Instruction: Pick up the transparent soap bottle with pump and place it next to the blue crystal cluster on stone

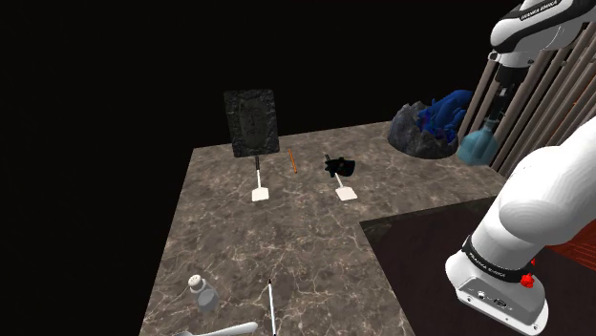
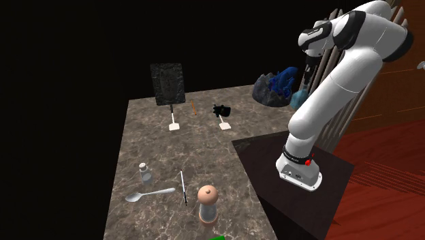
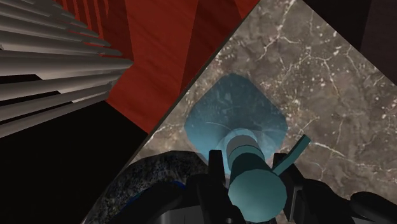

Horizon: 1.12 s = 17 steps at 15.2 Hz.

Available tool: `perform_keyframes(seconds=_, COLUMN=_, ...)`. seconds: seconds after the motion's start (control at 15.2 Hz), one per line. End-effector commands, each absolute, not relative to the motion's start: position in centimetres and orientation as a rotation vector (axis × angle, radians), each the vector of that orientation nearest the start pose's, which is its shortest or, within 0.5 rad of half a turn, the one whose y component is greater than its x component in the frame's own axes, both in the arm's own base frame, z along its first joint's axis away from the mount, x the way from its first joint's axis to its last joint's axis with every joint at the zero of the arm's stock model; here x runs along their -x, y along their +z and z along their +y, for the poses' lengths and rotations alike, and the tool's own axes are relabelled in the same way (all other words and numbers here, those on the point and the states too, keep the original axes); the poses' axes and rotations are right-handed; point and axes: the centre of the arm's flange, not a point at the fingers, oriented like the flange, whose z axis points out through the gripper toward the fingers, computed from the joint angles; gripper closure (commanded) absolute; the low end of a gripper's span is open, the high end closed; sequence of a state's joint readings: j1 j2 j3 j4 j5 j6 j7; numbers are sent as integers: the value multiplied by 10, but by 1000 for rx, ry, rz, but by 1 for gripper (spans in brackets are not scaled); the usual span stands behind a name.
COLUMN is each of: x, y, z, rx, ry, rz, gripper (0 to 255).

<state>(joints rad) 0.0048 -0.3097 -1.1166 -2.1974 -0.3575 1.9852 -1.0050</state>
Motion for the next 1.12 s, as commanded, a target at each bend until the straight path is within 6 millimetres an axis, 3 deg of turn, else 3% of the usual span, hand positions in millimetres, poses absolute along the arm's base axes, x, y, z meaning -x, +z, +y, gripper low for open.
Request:
perform_keyframes(seconds=0.0, x=-184, y=430, z=-465, rx=3118, ry=99, rz=-119, gripper=255)
perform_keyframes(seconds=0.2, x=-184, y=430, z=-465, rx=3118, ry=99, rz=-119, gripper=255)
perform_keyframes(seconds=0.26, x=-184, y=430, z=-465, rx=3118, ry=99, rz=-119, gripper=0)
perform_keyframes(seconds=0.59, x=-184, y=430, z=-465, rx=3118, ry=99, rz=-119, gripper=0)
perform_keyframes(seconds=0.86, x=-188, y=480, z=-466, rx=3118, ry=99, rz=-119, gripper=0)
perform_keyframes(seconds=1.06, x=-188, y=480, z=-466, rx=3118, ry=99, rz=-119, gripper=0)
